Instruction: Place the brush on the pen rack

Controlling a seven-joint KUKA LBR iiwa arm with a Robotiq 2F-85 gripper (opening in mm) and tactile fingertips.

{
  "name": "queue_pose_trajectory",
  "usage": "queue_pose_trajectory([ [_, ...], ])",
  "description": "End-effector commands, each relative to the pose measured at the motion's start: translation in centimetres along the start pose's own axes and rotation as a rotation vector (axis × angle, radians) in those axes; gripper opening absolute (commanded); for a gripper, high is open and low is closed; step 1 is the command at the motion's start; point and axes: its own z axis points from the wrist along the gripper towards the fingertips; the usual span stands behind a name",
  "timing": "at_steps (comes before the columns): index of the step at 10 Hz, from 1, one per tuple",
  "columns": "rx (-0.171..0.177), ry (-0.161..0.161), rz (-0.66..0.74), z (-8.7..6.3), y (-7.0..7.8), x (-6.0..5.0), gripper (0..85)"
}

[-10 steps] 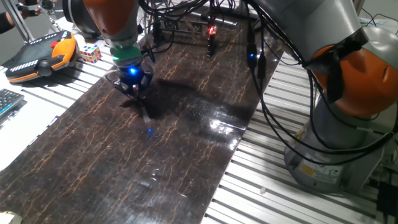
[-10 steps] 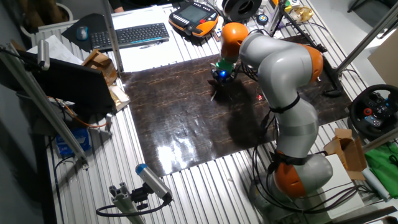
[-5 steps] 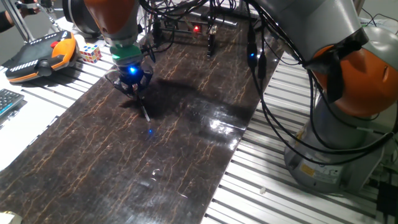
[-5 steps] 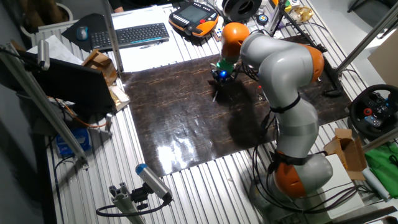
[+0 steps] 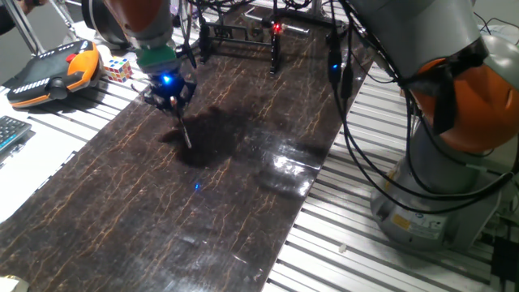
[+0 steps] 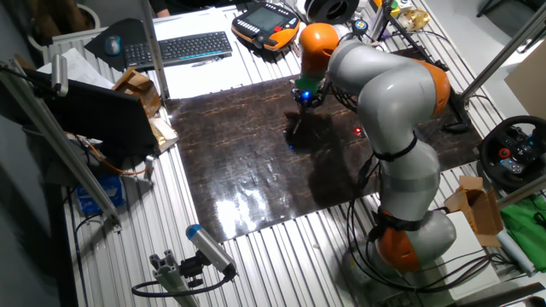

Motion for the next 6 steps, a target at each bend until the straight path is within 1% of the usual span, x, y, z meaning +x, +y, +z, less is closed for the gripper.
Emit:
queue_pose_trajectory([
  [1,0.004,-0.064,0.0,-3.2,-0.8,-0.9,1.0],
  [2,0.013,-0.095,0.0,-3.5,-1.2,-1.4,1.0],
  [3,0.025,-0.12,0.0,-3.8,-1.8,-1.8,1.0],
  [4,0.028,-0.122,-0.005,-4.1,-2.6,-2.4,1.0],
  [6,0.037,-0.119,0.006,-4.8,-3.2,-2.2,1.0],
])
